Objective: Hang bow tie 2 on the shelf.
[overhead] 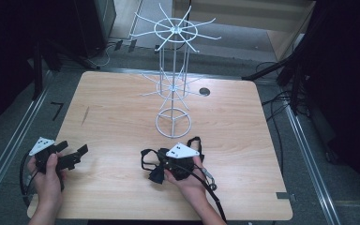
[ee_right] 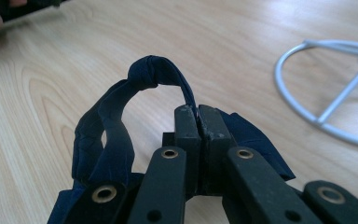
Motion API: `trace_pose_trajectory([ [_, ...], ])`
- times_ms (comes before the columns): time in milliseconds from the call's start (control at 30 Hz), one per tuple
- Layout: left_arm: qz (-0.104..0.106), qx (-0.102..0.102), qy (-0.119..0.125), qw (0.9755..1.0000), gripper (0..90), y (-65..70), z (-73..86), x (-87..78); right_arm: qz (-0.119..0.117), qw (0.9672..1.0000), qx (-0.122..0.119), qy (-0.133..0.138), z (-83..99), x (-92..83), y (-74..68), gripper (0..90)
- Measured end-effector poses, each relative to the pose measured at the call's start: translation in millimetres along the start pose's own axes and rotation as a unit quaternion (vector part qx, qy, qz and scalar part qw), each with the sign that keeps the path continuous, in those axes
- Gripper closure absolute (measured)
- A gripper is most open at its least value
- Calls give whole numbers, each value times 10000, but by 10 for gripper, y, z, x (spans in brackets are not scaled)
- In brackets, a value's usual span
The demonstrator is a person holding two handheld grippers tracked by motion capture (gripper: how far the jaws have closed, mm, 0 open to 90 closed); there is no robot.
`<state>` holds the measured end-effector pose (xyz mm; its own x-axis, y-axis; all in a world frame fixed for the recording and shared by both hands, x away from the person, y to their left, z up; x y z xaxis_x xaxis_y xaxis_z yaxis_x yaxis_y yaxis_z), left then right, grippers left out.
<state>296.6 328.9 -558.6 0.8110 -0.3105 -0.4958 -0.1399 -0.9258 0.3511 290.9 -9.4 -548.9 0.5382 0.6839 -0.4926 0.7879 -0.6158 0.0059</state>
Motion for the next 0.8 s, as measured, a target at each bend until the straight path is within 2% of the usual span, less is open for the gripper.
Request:
trace_pose_trajectory([
  [300, 4, -7, -2, 10000, 85, -1, 0, 2, 256, 9990, 117, 356, -135, -195, 164, 886],
  [533, 6, -13, -10, 10000, 84, 0, 0, 2, 471, 9967, 163, 645, -266, -383, 299, 885],
  [800, 0, -5, -5, 10000, 84, 0, 0, 2, 663, 9938, 227, 858, -355, -564, 432, 886],
])
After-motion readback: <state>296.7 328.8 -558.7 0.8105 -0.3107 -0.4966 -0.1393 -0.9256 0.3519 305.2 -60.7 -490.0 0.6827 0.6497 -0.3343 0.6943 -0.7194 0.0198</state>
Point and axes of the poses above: each handheld gripper's, and its own axes: x roughly forward along the jaws, z roughly out of its underside, y roughly to its right, the point moved 7 cm from there along x, roughly forward along the jaws, and after that the axes turned 7 degrees about -x, right-handed, at the moved point
